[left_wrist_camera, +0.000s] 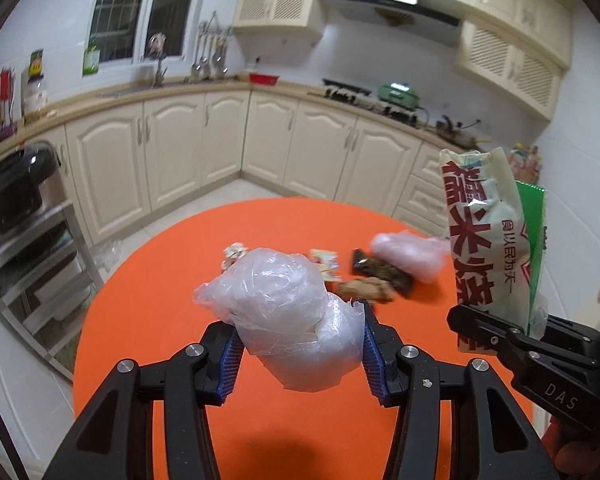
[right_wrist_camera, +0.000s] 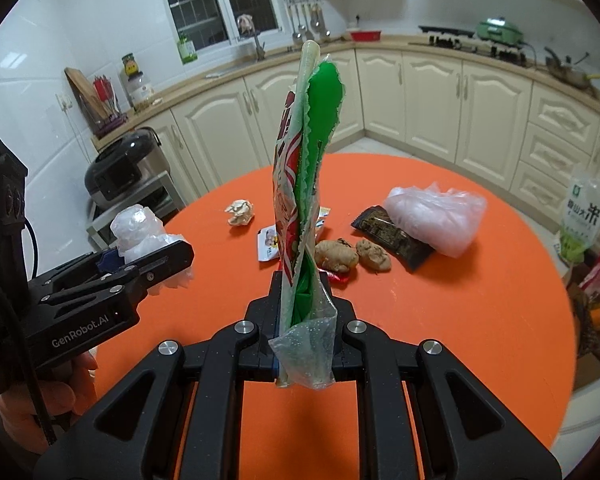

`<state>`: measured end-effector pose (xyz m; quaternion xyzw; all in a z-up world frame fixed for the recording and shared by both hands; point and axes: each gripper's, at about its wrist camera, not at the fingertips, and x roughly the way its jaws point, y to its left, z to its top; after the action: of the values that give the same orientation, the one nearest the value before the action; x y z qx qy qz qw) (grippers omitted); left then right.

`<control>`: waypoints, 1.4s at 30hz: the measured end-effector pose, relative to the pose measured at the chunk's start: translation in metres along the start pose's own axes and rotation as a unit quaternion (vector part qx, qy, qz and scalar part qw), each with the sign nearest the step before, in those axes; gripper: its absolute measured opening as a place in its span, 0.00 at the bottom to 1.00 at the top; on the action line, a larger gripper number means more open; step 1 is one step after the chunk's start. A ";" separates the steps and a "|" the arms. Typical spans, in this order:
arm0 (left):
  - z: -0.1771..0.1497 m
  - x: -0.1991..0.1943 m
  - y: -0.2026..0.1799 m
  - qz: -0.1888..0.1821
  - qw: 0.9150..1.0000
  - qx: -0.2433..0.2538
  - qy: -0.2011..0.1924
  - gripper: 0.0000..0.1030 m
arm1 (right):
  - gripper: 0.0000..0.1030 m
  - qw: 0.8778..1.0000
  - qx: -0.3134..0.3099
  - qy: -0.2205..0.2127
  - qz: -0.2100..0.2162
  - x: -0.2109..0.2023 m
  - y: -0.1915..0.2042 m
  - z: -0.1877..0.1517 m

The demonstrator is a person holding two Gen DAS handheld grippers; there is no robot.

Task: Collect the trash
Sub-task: 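Carry the green-checked bag and clear bag with both tools to the blue bin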

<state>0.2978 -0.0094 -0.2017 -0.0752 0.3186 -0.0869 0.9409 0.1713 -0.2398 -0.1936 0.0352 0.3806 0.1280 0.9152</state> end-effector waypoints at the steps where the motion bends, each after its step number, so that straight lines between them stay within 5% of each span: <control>1: -0.004 -0.008 -0.002 -0.002 1.000 0.005 -0.005 0.45 | 0.12 1.000 0.002 -0.006 -0.001 -0.008 0.001 -0.002; 9: -0.042 -0.064 -0.038 -0.026 0.998 0.042 -0.037 0.46 | 0.12 0.998 0.020 -0.057 -0.026 -0.084 -0.012 -0.024; 21: -0.071 -0.085 -0.123 -0.109 0.988 0.100 -0.044 0.46 | 0.13 0.986 0.068 -0.119 -0.091 -0.184 -0.075 -0.061; 33: -0.108 -0.034 -0.241 -0.199 0.963 0.182 0.023 0.46 | 0.13 0.960 0.185 -0.107 -0.181 -0.237 -0.212 -0.133; 42: -0.135 0.038 -0.313 -0.210 0.946 0.222 0.109 0.46 | 0.13 0.940 0.270 -0.052 -0.200 -0.209 -0.313 -0.190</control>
<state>0.2090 -0.3337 -0.2683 0.0808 0.3690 -0.3589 0.8535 -0.0390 -0.6025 -0.2352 0.2111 0.3521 -0.1673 0.8963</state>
